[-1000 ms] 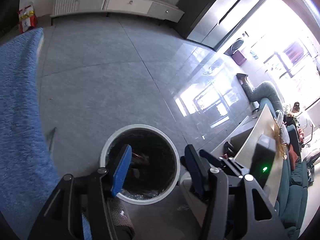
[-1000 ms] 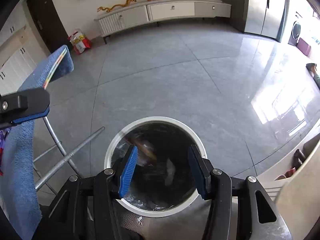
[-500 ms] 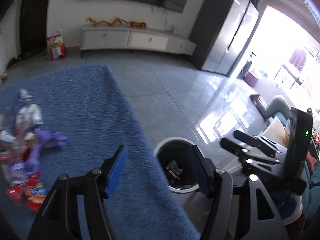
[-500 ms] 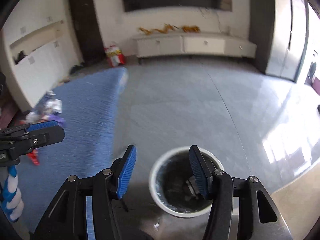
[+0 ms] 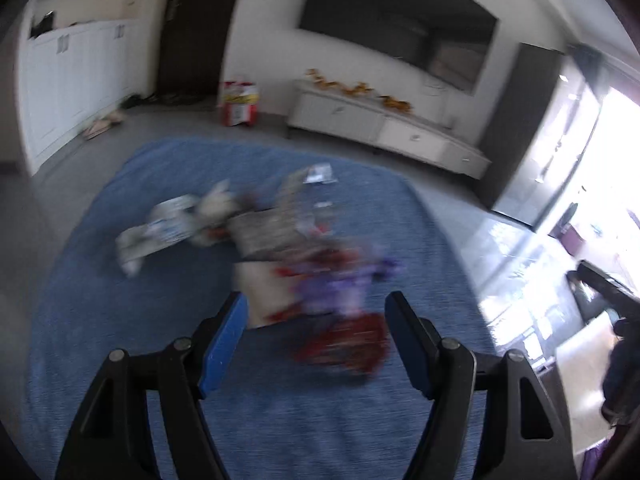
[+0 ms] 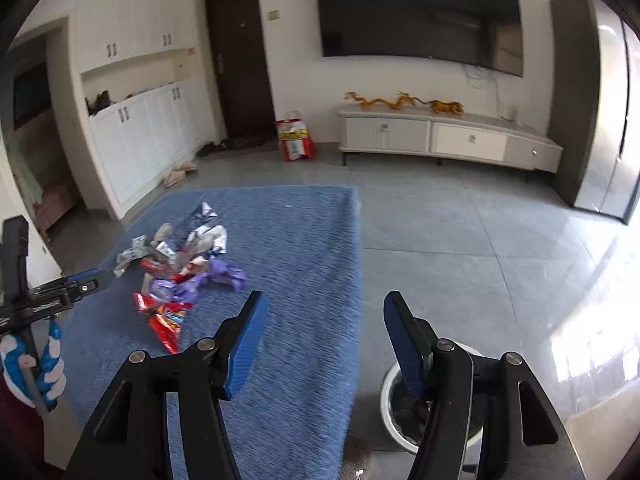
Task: Collect trash
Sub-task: 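Return both grippers to the wrapper pile on the rug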
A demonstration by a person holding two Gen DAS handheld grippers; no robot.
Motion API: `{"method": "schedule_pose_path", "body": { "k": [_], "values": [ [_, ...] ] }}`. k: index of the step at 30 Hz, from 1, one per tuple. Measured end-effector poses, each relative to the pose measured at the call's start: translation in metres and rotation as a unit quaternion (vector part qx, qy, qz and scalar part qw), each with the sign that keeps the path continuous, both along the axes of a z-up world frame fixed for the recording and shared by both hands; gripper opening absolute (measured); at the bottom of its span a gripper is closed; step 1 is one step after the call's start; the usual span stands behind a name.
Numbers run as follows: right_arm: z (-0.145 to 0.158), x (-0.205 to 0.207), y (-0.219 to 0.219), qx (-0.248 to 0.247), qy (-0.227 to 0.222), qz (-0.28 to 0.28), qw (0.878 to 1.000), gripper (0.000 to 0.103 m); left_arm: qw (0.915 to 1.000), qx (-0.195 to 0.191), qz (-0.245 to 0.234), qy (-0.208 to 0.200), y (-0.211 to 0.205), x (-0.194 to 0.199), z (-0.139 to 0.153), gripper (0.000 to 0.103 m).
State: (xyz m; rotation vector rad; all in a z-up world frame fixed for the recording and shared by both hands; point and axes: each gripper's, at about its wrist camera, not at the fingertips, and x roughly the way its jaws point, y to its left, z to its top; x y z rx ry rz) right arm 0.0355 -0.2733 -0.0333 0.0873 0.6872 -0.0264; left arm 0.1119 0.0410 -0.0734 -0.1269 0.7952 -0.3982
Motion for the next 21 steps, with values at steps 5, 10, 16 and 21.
{"method": "schedule_pose_path", "body": {
  "k": [5,10,16,21],
  "values": [
    [-0.01,0.021,0.029,-0.005,0.019,0.019,1.0,0.06,0.9993,0.006,0.008,0.036,0.035,0.016,-0.034,0.07],
    [-0.028,0.047,0.049,-0.007,0.044,0.036,0.998,0.06,0.9983,-0.024,0.002,0.054,0.046,0.033,-0.043,0.07],
    [-0.048,0.078,0.067,-0.005,0.067,0.052,0.996,0.06,0.9983,-0.031,-0.025,0.042,0.025,0.067,-0.026,0.07],
    [-0.071,0.112,0.083,-0.016,0.097,0.089,0.991,0.06,0.9964,-0.032,-0.058,0.053,-0.004,0.105,-0.019,0.07]
  ]
}}
